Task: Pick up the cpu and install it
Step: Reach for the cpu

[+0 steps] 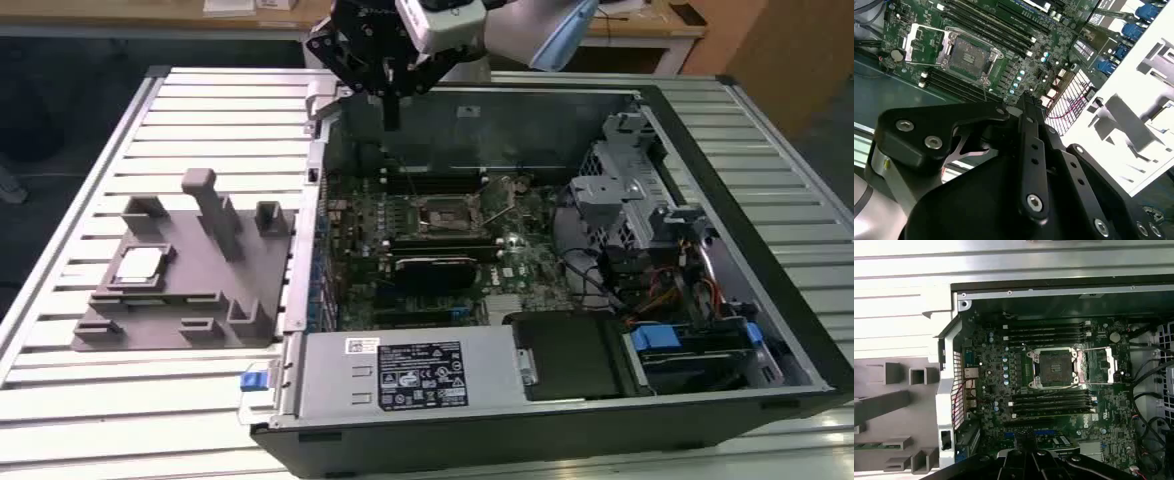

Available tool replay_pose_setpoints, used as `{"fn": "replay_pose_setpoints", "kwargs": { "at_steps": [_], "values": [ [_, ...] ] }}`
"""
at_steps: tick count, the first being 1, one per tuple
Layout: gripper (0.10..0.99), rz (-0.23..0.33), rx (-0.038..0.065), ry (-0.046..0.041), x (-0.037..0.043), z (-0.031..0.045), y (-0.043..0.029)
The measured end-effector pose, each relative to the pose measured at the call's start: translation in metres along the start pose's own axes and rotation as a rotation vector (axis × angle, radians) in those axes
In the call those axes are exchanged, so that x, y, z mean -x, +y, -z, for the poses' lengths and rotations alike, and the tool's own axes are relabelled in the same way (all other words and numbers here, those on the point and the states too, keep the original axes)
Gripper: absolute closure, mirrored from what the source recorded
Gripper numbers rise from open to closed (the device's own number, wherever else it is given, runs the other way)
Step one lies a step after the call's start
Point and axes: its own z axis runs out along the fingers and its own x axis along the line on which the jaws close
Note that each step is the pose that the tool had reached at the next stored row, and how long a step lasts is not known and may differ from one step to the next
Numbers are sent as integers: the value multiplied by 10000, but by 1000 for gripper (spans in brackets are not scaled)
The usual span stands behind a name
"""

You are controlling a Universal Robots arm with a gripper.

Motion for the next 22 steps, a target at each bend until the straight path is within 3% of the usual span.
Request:
{"fn": "replay_pose_setpoints", "kwargs": {
  "at_steps": [10,22],
  "values": [
    [980,-1,-2,1,-14,1,-1],
    [980,0,0,0,-153,4,-12]
  ]
}}
